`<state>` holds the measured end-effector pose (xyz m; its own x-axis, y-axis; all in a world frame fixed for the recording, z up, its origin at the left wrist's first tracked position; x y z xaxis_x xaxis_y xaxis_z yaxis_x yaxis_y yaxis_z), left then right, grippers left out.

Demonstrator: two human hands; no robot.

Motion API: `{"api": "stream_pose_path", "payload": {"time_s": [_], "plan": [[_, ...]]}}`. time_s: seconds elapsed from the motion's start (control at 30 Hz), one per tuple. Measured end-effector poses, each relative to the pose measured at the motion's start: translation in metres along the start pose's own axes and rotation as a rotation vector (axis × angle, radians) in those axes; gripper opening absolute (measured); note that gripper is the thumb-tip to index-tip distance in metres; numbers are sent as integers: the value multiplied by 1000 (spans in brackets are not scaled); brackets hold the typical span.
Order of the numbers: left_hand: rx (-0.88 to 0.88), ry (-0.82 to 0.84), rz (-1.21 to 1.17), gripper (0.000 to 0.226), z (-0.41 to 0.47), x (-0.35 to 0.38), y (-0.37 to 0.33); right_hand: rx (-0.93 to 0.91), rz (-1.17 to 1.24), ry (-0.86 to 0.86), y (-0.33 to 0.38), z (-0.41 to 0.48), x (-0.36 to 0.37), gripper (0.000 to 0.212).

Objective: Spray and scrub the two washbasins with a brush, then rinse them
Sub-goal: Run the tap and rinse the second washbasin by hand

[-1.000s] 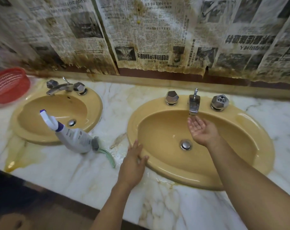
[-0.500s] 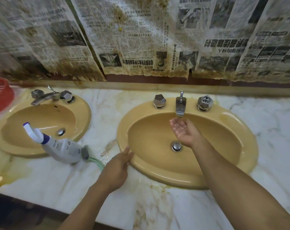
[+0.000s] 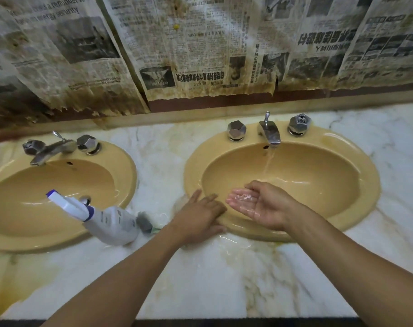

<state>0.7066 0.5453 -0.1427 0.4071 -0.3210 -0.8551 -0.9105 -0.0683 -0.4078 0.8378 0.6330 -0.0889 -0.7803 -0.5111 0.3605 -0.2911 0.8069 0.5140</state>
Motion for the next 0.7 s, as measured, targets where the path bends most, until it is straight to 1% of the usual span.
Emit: {"api": "stream_pose_path", "payload": {"time_s": [0.17, 0.23, 0.3, 0.4, 0.43, 0.5, 0.57, 0.7], "plan": [[210, 60, 74, 71, 25, 13, -23, -65, -64, -162, -12, -28, 2, 33], [249, 100, 108, 71, 31, 17, -26, -97, -124, -243, -16, -38, -3, 35], [273, 75, 92, 66, 37, 16, -33, -118, -222, -321, -19, -48, -8, 37], [407, 20, 70, 51, 43, 23, -74, -151, -334, -429, -21, -61, -18, 37], [402, 13, 69, 51, 46, 28, -85, -173, -356, -456, -21, -64, -22, 36], [292, 4, 53, 63, 53, 32, -91, -218, -347, -492, -20, -73, -31, 32], [233, 12, 57, 72, 56, 34, -81, -245, -326, -506, -19, -83, -42, 30], [195, 116, 105, 90, 52, 13, -14, -299, -257, -528, -15, -101, -68, 31]]}}
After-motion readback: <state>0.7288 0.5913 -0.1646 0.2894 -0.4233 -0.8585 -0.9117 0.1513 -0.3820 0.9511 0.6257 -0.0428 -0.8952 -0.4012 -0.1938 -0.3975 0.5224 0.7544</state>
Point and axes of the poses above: each hand's wrist, its own z-axis towards the middle knuckle, its own x-axis out of the palm, y = z × x, the point moved 7 cm from there along z, towards the middle knuckle, and after that the axes turned 15 degrees about -z, right-handed, at the moved point
